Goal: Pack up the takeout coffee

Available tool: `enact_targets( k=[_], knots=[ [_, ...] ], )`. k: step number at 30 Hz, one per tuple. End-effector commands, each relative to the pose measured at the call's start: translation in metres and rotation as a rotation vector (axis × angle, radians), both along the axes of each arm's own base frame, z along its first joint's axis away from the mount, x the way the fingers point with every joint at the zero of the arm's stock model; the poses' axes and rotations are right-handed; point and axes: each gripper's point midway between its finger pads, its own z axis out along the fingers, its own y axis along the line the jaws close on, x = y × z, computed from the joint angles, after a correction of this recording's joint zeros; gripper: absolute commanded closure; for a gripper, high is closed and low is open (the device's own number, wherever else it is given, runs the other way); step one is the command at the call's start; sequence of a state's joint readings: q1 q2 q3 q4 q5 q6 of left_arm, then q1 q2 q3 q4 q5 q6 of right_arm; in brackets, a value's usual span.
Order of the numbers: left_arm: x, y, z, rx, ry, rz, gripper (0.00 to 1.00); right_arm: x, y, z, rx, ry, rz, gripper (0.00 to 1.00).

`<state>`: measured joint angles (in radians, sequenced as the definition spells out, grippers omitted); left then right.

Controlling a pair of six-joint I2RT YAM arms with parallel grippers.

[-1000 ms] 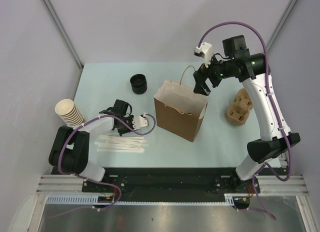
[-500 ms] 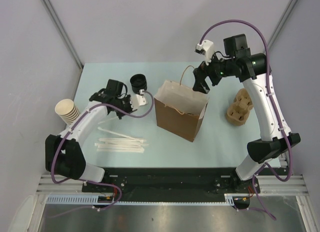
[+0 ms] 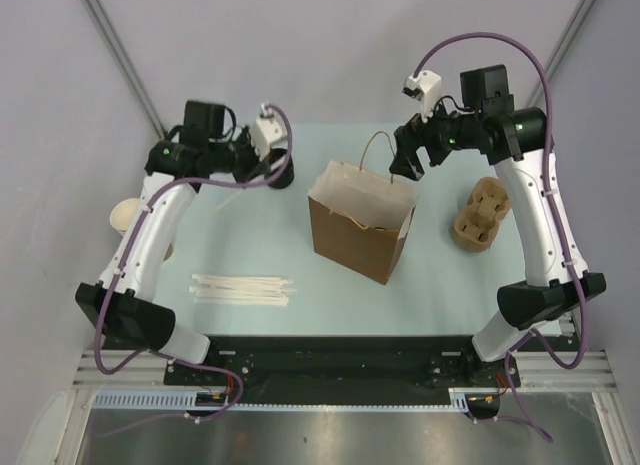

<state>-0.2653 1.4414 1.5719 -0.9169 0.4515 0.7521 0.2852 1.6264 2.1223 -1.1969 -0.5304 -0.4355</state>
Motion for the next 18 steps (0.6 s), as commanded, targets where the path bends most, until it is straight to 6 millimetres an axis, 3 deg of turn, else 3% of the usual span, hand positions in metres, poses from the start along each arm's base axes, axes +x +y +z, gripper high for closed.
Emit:
enact_targets(
  k=[1,2,6,9,12,13,18],
  knots=[
    [0.002,-0.046,0.128,-0.352,-0.083,-0.049,1.00,-0.004,-0.003,0.030,0.067,-0.051,-0.037,0.00],
    [0.005,-0.058,0.166,-0.413,-0.149,-0.087,1.00,-0.004,-0.004,0.029,0.071,-0.042,-0.043,0.00],
    [-0.010,-0.089,0.244,-0.633,-0.230,-0.201,1.00,-0.004,-0.009,0.032,0.117,-0.010,-0.080,0.00],
    [-0.031,-0.117,0.266,-0.720,-0.246,-0.308,1.00,-0.003,-0.018,0.035,0.144,0.008,-0.111,0.00],
    [-0.050,-0.148,0.258,-0.758,-0.192,-0.404,1.00,-0.003,-0.026,0.035,0.156,0.015,-0.132,0.00],
    [-0.056,-0.155,0.263,-0.784,-0.207,-0.438,1.00,-0.003,-0.029,0.034,0.157,0.016,-0.138,0.00],
    [-0.078,-0.197,0.226,-0.779,-0.160,-0.560,1.00,-0.007,-0.035,0.032,0.155,0.020,-0.157,0.00]
  ],
)
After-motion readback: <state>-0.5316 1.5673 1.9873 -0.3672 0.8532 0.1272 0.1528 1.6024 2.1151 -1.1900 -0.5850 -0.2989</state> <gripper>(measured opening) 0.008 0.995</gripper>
